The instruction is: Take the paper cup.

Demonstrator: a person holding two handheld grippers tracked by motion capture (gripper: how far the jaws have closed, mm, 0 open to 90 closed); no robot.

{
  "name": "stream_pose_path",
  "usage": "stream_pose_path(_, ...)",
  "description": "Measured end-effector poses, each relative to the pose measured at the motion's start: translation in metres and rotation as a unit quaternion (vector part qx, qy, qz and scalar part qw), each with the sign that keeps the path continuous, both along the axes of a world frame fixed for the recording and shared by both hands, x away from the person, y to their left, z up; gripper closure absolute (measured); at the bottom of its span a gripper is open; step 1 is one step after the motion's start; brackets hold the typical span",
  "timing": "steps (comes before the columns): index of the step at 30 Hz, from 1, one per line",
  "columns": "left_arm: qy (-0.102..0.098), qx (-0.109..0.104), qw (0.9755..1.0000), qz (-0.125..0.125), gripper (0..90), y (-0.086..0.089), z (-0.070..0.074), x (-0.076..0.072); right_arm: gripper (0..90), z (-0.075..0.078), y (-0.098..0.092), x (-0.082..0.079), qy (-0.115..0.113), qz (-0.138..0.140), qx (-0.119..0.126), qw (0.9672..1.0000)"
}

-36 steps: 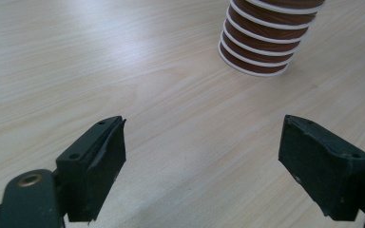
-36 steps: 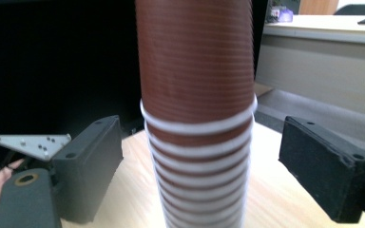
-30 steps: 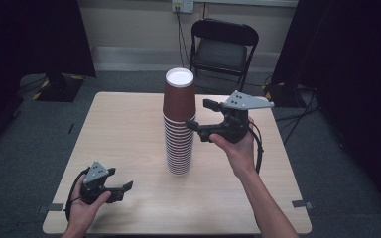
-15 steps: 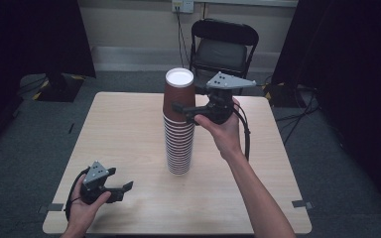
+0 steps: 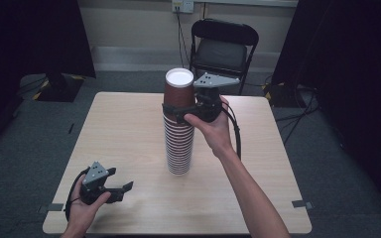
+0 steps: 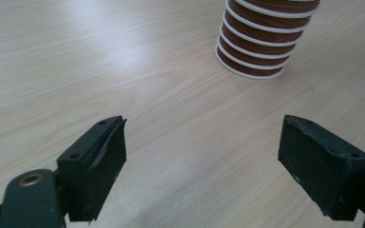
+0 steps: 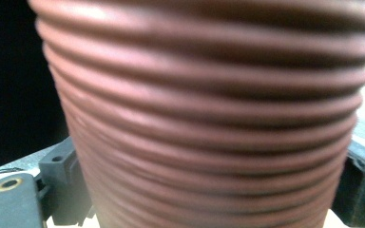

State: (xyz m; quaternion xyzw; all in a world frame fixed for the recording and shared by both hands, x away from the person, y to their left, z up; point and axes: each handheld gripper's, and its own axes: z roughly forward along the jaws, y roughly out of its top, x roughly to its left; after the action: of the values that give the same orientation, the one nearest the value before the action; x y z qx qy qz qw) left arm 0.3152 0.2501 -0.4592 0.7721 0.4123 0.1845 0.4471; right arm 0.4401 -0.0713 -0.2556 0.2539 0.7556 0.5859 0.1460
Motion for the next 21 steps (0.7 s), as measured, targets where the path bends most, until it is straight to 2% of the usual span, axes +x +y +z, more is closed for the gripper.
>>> stream_pose_path(9, 0.000, -0.001, 1.0000, 0.002, 16.2, 0.0003, 0.0002, -0.0001, 8.5, -0.0037, 0.0011, 0.0011, -0.001, 0.002, -0.005, 1.0000)
stream_pose_path(14, -0.007, -0.004, 0.9999, 0.006, 16.8, 0.0027, 0.0023, -0.0010, 8.4, -0.0048, 0.0032, 0.0020, -0.006, 0.003, -0.005, 1.0000)
stream_pose_path(21, -0.001, -0.008, 0.9999, 0.009, 16.8, 0.0034, 0.0012, -0.0004, 10.1, -0.0029, 0.0023, 0.0001, -0.013, -0.001, -0.005, 0.9999)
